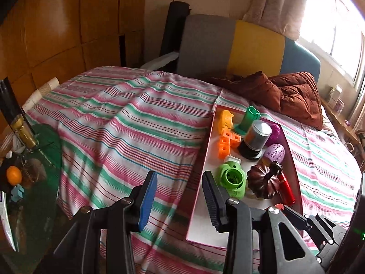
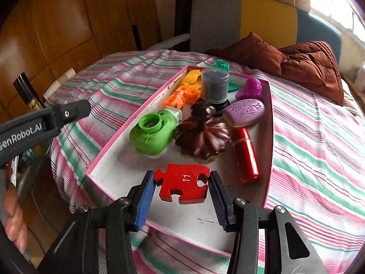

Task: Organize rigid objects
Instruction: 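Carry the red puzzle piece into the tray and open the right gripper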

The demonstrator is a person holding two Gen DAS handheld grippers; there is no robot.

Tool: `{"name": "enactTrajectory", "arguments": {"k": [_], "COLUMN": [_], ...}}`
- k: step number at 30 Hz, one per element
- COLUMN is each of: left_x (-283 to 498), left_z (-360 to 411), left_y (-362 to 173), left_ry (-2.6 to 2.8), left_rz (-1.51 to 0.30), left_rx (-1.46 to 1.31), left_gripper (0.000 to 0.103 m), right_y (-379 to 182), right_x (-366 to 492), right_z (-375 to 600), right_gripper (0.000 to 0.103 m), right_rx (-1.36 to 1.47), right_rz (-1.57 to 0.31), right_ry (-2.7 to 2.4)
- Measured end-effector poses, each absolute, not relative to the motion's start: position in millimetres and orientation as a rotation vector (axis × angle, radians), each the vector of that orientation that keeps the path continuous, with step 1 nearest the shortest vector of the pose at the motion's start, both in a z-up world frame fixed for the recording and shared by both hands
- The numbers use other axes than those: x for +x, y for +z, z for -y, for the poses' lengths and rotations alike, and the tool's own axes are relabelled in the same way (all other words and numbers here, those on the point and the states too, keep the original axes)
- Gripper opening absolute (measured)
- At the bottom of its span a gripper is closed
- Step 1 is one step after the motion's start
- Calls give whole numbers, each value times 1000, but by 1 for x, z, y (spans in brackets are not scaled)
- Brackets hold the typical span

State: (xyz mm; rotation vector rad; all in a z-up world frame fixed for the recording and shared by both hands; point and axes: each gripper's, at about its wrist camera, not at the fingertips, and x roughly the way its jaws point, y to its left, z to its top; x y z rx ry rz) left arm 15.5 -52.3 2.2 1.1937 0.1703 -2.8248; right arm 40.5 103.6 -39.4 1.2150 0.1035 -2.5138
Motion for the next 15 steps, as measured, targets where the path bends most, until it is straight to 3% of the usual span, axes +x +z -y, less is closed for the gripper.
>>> {"name": "enactTrajectory", "arguments": {"k": [15], "left_x": [23], "left_z": [56], "left_y": [8], "left_ry": [-2818], "left_rz": [-129], "left_rx": [1159], "left_gripper": [41], "right_y": [-42], "right_x": [42], "right_z": [-92], "right_gripper": [48], "right_rx": [1226], "right_rz": [-71], "right_ry": [-2501]}}
